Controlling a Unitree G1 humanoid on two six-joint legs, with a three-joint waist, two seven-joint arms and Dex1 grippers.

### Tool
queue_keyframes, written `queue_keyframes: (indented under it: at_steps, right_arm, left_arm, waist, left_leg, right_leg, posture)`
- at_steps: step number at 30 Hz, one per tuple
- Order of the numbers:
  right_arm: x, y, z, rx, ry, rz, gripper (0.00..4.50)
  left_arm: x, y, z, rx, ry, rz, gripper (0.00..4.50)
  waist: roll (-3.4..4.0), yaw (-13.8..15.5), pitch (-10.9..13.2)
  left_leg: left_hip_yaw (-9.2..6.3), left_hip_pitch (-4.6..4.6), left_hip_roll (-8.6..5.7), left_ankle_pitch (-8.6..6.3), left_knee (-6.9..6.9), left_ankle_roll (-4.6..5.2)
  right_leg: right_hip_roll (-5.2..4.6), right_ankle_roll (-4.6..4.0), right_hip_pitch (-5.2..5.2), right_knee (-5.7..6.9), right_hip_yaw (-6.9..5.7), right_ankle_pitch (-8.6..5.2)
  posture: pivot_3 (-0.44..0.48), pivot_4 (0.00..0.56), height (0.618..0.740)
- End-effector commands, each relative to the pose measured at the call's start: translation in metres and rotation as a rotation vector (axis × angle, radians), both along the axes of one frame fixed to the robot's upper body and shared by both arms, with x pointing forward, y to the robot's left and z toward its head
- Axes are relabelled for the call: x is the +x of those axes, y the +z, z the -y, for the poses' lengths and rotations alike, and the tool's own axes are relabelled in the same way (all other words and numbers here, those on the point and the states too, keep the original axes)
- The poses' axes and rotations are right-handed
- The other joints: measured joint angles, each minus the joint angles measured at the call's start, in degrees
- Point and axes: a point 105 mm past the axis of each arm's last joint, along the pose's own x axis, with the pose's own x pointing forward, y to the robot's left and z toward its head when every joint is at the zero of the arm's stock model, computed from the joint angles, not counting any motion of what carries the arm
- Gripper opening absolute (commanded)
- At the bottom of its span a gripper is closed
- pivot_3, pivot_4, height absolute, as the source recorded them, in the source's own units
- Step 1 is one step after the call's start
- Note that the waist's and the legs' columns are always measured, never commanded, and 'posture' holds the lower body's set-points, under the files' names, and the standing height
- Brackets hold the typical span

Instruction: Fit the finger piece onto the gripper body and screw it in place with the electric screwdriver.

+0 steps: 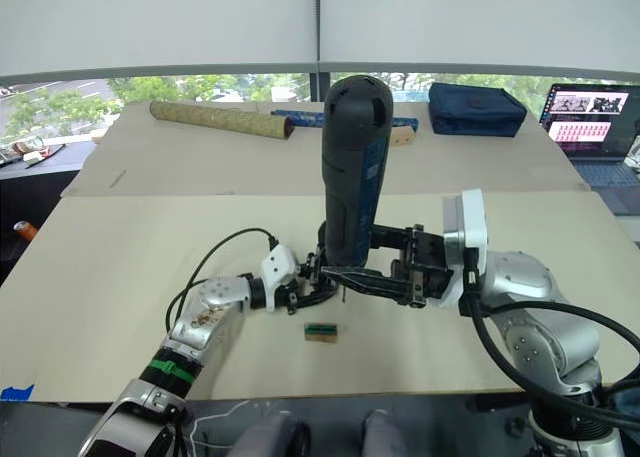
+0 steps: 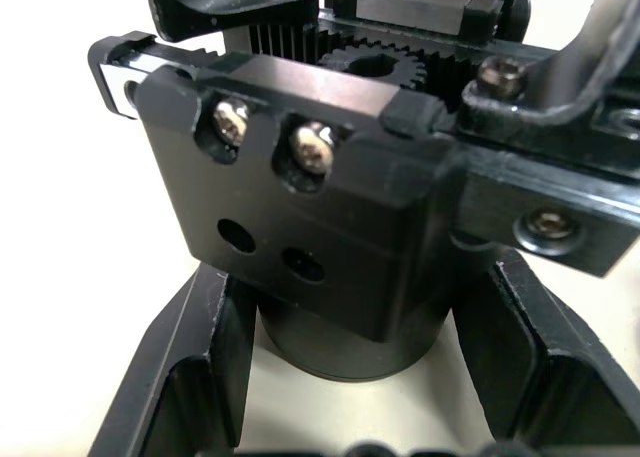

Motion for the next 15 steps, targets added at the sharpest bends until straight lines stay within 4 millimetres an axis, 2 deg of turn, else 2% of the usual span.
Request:
queue_keyframes:
  at_steps: [1,7,15]
  right_arm:
    - [-0.011,0.014,0.004,0.021,0.013,0.059,1.90]
    - [-0.015,0.011,0.006,0.011,0.021,0.039,1.90]
    - [-0.015,0.010,0.006,0.011,0.022,0.036,1.90]
  left_arm:
    - [-0.005,0.003,-0.008,0.032,-0.129,-0.004,2.30]
    - [0.007,0.005,-0.025,0.110,-0.187,0.007,2.30]
    - [0.011,-0.003,-0.026,0.120,-0.173,0.001,2.30]
  waist:
    - [0.00,-0.1,0.0]
    - [-0.01,-0.4,0.0]
    - [-0.02,-0.4,0.0]
  left_leg:
    - [0.00,0.00,0.01,0.00,-0.01,0.00]
    - [0.03,-0.03,0.01,-0.02,-0.03,0.03]
    - [0.05,-0.02,0.01,-0.05,0.02,0.09]
  right_leg:
    - [0.01,0.00,-0.01,-0.02,0.00,0.00]
    - [0.06,0.00,-0.05,-0.05,-0.05,0.00]
    - [0.08,0.03,-0.01,-0.04,-0.04,0.02]
  posture:
    - [0.000,0.150,0.740]
    - [0.000,0.150,0.740]
    - [0.000,0.150,0.740]
